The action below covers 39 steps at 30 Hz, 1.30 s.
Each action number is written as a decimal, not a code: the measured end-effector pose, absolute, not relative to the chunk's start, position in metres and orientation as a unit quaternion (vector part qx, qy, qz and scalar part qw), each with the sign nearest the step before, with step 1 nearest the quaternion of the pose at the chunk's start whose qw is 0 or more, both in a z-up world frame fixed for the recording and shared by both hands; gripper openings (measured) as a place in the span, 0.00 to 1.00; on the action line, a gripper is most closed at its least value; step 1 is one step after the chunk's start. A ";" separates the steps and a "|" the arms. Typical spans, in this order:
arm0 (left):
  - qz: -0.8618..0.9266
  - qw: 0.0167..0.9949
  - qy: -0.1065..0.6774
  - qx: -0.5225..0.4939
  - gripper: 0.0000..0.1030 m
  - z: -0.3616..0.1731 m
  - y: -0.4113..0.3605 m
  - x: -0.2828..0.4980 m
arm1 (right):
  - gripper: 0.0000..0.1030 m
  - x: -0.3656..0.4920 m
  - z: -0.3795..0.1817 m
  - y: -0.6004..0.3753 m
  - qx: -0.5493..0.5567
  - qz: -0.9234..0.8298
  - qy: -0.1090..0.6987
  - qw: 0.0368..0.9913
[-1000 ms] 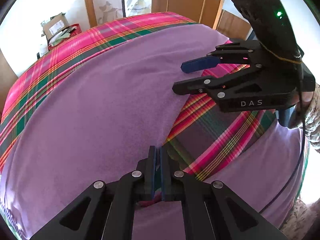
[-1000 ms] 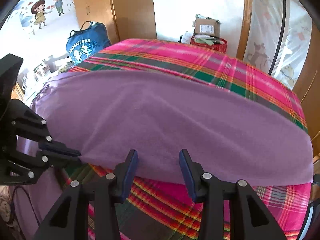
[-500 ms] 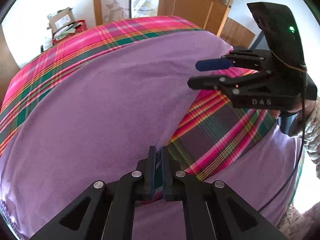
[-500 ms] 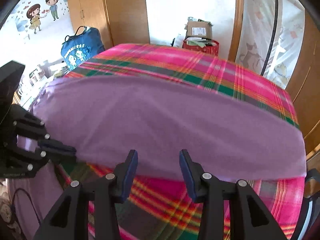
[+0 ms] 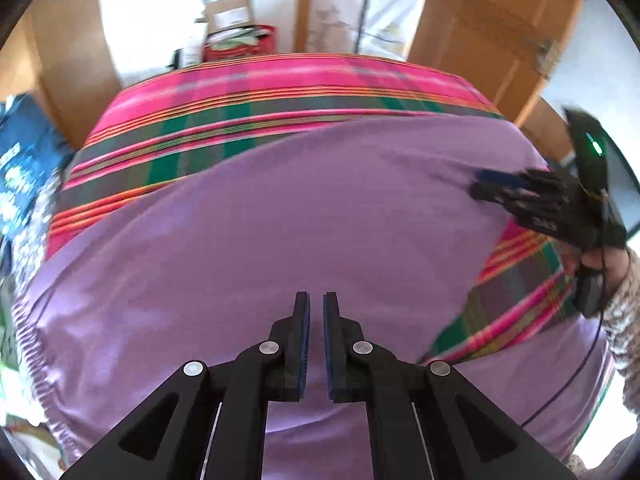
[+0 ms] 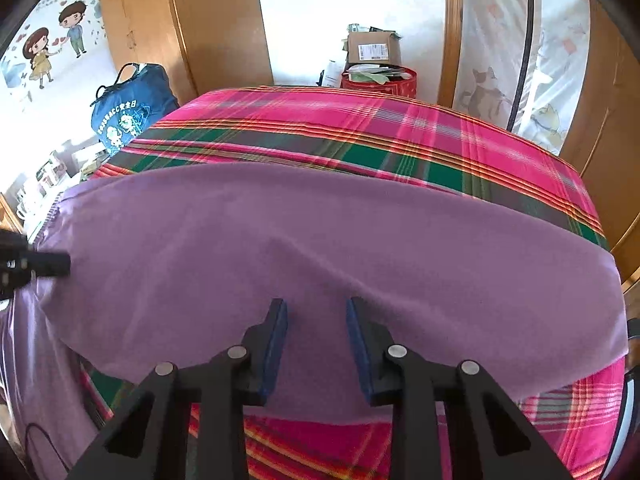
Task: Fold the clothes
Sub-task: 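Open the left gripper and move both grippers toward the ribbed waistband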
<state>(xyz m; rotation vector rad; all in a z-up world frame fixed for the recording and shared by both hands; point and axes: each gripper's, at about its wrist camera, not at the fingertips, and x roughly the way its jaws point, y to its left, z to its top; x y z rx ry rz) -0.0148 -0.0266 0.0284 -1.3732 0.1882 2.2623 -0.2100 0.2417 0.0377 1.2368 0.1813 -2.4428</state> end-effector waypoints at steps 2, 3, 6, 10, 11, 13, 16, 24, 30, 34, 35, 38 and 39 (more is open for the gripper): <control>0.833 0.227 0.058 -0.502 0.14 0.031 -0.044 -0.021 | 0.30 -0.208 0.039 0.242 0.445 -0.872 0.072 0.191; 0.837 0.216 0.056 -0.499 0.14 0.033 -0.053 -0.025 | 0.30 -0.207 0.041 0.241 0.445 -0.872 0.075 0.189; 0.852 0.174 0.053 -0.491 0.15 0.043 -0.083 -0.044 | 0.30 -0.206 0.057 0.232 0.428 -0.877 0.076 0.204; 0.869 0.114 0.050 -0.480 0.17 0.056 -0.125 -0.068 | 0.30 -0.209 0.079 0.203 0.404 -0.877 0.085 0.247; 0.869 0.104 0.046 -0.482 0.17 0.056 -0.134 -0.074 | 0.30 -0.211 0.082 0.193 0.401 -0.875 0.091 0.257; 0.870 0.082 0.038 -0.485 0.17 0.057 -0.154 -0.085 | 0.30 -0.217 0.086 0.170 0.394 -0.871 0.105 0.275; 0.868 0.053 0.050 -0.491 0.17 0.053 -0.173 -0.098 | 0.30 -0.224 0.090 0.135 0.386 -0.863 0.120 0.303; 0.863 0.034 0.097 -0.495 0.21 0.038 -0.187 -0.126 | 0.31 -0.251 0.079 0.068 0.389 -0.837 0.168 0.346; 0.849 0.049 0.135 -0.508 0.21 0.026 -0.186 -0.146 | 0.36 -0.281 0.073 0.045 0.404 -0.826 0.159 0.360; 0.845 0.064 0.137 -0.513 0.22 0.020 -0.187 -0.152 | 0.40 -0.294 0.067 0.030 0.416 -0.815 0.133 0.381; 0.844 0.068 0.138 -0.513 0.22 0.018 -0.186 -0.152 | 0.40 -0.295 0.064 0.025 0.418 -0.812 0.135 0.384; 0.845 0.082 0.135 -0.511 0.23 0.017 -0.185 -0.152 | 0.40 -0.296 0.057 0.013 0.425 -0.802 0.145 0.394; 0.846 0.087 0.133 -0.509 0.23 0.017 -0.185 -0.152 | 0.40 -0.297 0.054 0.009 0.427 -0.799 0.148 0.397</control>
